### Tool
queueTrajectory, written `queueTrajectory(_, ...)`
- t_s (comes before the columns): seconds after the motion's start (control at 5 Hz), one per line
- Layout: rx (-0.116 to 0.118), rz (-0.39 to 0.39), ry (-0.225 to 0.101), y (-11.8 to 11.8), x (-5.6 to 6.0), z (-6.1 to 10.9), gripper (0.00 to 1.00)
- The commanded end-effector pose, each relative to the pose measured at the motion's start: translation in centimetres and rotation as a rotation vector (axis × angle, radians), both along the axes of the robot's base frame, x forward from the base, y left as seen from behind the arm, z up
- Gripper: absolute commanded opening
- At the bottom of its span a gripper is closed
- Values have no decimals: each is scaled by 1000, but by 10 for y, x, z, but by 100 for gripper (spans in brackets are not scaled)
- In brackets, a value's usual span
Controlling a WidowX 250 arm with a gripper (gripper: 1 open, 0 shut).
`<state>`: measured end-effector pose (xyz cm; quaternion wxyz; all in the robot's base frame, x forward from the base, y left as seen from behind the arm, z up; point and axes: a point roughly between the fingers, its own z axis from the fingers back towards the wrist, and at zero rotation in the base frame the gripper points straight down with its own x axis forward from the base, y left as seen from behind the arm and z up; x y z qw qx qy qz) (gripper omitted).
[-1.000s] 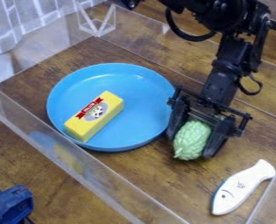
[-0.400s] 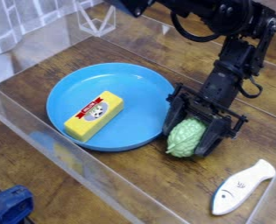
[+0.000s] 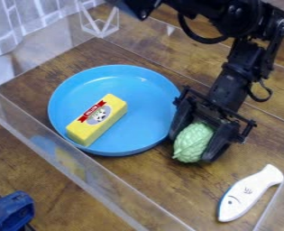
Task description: Put the green object in the blue tray
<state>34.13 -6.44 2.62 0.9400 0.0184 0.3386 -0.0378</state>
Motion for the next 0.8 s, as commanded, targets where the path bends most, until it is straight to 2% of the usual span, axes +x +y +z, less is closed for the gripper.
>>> queueTrajectory(0.0,-1,13,-48,-6,1,11,0)
queueTrajectory(0.6,18,158,-41,-23,4,33,0)
